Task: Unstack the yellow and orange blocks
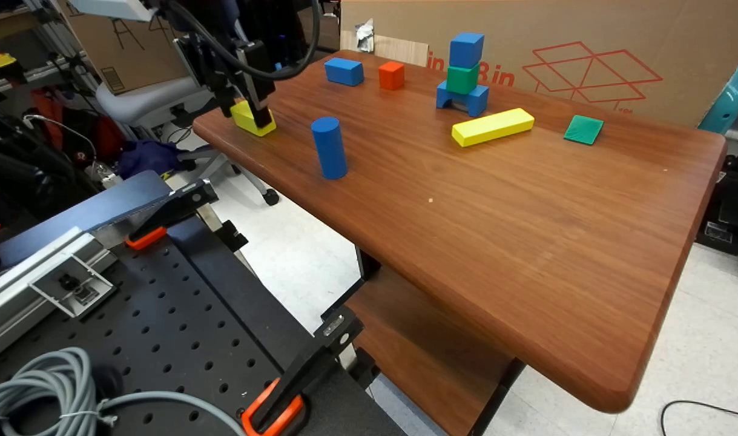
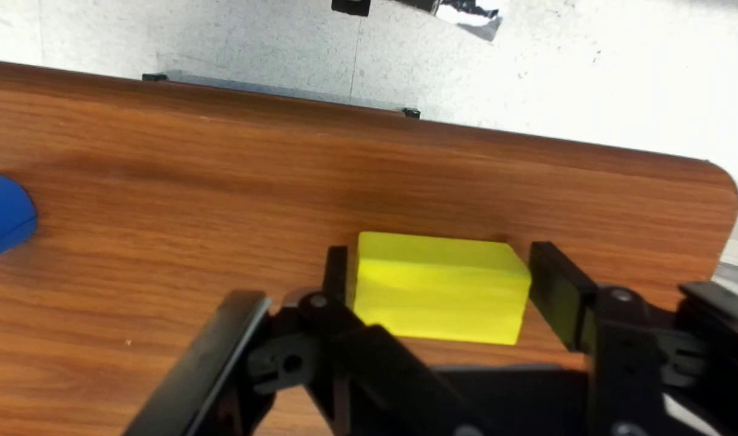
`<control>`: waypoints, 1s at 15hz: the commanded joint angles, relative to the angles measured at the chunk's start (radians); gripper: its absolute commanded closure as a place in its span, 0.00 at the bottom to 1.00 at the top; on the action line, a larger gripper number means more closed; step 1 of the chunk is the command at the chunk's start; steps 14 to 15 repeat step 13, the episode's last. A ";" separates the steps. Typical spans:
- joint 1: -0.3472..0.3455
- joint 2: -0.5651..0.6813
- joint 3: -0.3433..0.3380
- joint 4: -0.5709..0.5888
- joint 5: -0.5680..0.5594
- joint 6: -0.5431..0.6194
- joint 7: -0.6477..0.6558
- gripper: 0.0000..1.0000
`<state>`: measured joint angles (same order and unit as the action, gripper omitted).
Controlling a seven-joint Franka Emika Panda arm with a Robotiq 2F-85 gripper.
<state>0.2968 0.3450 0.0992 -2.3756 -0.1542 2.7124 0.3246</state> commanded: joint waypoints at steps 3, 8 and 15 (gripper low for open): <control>-0.005 -0.027 -0.011 0.044 -0.004 -0.023 -0.040 0.00; -0.032 -0.067 -0.077 0.208 -0.054 -0.227 -0.037 0.00; -0.074 -0.064 -0.060 0.233 -0.024 -0.248 -0.067 0.00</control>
